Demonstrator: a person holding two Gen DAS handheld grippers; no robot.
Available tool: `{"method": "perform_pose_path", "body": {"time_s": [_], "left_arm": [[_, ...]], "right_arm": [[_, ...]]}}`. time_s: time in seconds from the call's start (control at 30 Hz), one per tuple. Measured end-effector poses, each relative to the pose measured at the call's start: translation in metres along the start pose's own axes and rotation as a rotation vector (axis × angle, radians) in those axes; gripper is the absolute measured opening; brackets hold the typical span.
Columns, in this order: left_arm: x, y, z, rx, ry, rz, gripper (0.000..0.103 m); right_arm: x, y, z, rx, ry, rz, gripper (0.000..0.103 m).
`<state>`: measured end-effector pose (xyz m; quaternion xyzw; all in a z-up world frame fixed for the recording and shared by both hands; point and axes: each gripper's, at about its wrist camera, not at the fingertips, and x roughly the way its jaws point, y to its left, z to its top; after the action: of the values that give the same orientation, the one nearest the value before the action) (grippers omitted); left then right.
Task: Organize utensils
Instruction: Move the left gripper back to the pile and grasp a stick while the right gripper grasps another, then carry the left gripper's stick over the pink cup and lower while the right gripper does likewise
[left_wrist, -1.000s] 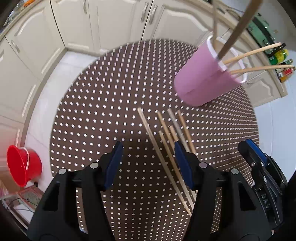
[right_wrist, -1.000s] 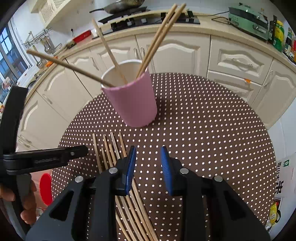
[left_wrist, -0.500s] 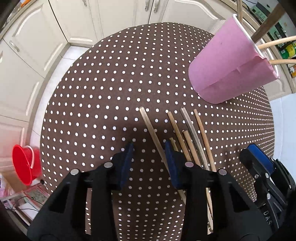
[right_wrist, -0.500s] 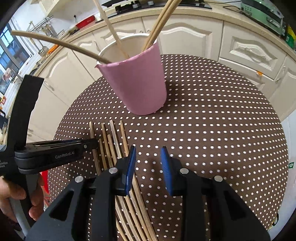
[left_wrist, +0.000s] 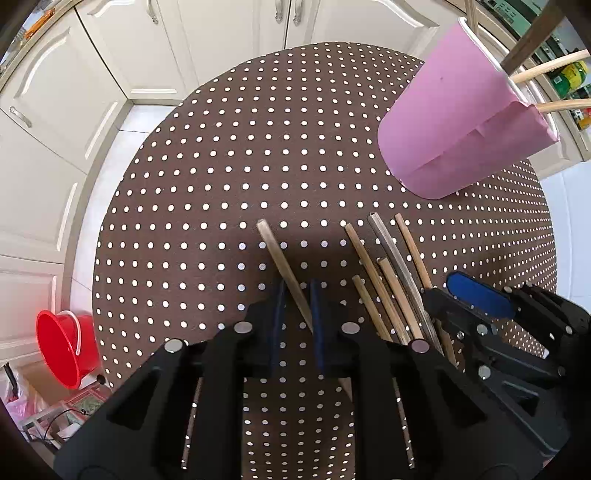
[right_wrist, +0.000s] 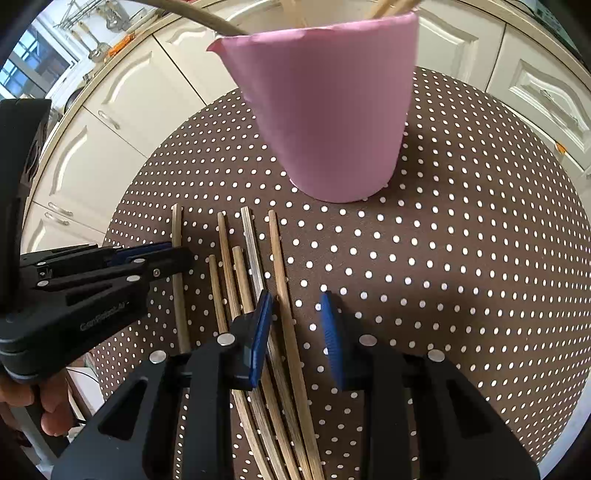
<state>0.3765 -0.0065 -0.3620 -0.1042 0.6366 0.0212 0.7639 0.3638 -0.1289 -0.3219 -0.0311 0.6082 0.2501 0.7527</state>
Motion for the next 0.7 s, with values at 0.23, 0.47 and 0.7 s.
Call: {"method": "perform_pose_path", "body": {"time_s": [0.23, 0.47, 0.7], "left_arm": [[-0.007, 0.031, -0.001, -0.049, 0.014, -0.054, 0.01], [-0.008, 0.042, -0.003, -0.052, 0.027, -0.088, 0.006], [-0.015, 0.042, -0.013, -0.058, 0.032, -0.116, 0.006]], "right_arm": [[0.01, 0.009, 0.02, -0.027, 0.063, -0.04, 0.021], [0.017, 0.012, 0.03, -0.075, 0.123, -0.09, 0.005], [0.014, -0.001, 0.032, -0.048, 0.134, -0.04, 0.005]]}}
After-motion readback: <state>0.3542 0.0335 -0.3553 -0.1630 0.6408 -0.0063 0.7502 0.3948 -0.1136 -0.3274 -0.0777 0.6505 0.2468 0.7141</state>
